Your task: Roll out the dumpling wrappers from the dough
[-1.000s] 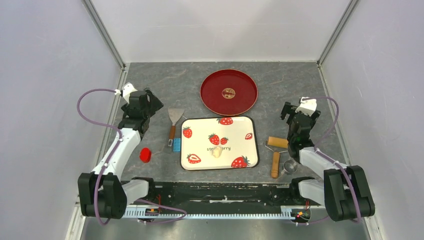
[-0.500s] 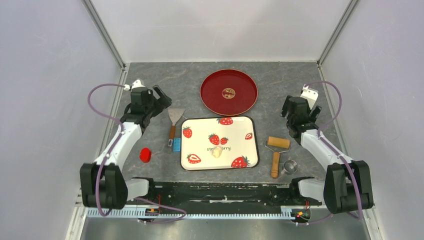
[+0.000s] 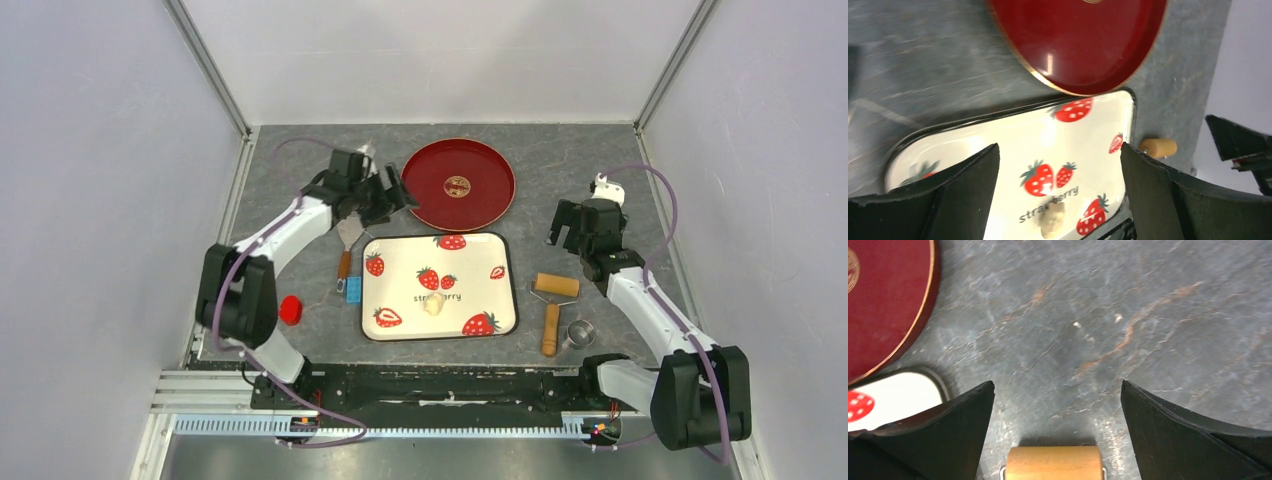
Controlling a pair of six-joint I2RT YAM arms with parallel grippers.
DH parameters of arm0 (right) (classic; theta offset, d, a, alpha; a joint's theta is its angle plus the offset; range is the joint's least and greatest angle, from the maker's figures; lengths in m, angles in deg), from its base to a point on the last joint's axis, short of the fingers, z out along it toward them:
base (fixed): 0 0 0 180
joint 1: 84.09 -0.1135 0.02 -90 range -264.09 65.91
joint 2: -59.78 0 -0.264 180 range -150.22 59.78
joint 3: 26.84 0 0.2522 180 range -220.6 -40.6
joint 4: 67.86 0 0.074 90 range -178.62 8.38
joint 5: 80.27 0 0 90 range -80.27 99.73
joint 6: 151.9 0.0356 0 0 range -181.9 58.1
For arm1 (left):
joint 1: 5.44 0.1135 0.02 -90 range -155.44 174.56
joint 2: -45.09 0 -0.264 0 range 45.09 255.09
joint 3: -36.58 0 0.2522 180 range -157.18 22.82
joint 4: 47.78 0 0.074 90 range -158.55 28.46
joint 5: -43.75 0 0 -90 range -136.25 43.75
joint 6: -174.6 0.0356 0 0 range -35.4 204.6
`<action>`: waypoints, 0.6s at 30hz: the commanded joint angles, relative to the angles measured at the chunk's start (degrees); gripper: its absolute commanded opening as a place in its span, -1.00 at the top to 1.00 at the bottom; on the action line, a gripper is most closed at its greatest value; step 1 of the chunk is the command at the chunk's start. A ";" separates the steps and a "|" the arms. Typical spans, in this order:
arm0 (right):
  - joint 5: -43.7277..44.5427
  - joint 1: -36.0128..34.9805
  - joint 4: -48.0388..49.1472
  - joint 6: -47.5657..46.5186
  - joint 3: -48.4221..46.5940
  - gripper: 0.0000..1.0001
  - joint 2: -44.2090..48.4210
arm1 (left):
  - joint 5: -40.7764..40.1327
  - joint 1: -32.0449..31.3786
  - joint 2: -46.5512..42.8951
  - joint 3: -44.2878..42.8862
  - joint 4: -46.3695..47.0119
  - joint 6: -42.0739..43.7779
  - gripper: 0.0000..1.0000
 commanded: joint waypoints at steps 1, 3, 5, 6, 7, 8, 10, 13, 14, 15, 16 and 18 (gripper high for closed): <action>-10.80 -0.20 -0.01 -0.91 0.19 -0.96 -1.01 | 4.00 -5.25 6.91 -12.25 -10.07 8.31 -0.83; -14.08 -0.43 0.74 -0.74 -0.18 -0.96 -1.98 | 1.68 -7.23 9.37 -16.70 -14.42 11.67 -0.82; -16.93 -0.95 1.58 -0.86 -0.94 -0.96 -3.32 | 0.60 -7.85 10.22 -18.50 -15.75 12.58 -0.82; -17.26 -1.32 1.47 -1.08 -1.71 -0.96 -4.44 | -0.04 -7.80 10.24 -18.62 -15.65 12.49 -0.82; -19.14 -2.02 1.41 -1.55 -2.48 -0.96 -5.45 | -0.75 -7.73 10.26 -18.70 -15.61 12.37 -0.82; -20.15 -2.78 1.30 -1.98 -3.51 -0.97 -6.97 | -1.06 -7.59 10.27 -18.70 -15.58 12.30 -0.83; -21.16 -5.05 0.47 -3.04 -5.67 -0.99 -9.79 | -0.62 -6.87 10.42 -18.70 -15.56 11.94 -0.83; -21.94 -8.88 -0.30 -4.87 -8.30 -0.88 -14.04 | 0.69 -5.06 9.96 -17.74 -15.77 10.80 -0.83; -22.16 -10.31 -0.38 -5.45 -9.00 -0.84 -15.48 | 1.31 -4.07 9.54 -16.84 -15.74 10.34 -0.83; -22.29 -11.42 -0.48 -5.78 -9.73 -0.81 -16.75 | 2.01 -2.91 8.87 -15.62 -15.53 9.83 -0.83; -22.66 -12.19 -0.62 -5.93 -10.31 -0.78 -18.30 | 2.91 -1.79 8.04 -14.25 -15.00 9.10 -0.83; -23.50 -13.33 -0.81 -6.23 -10.86 -0.68 -20.42 | 5.15 0.92 5.83 -10.10 -12.66 7.31 -0.83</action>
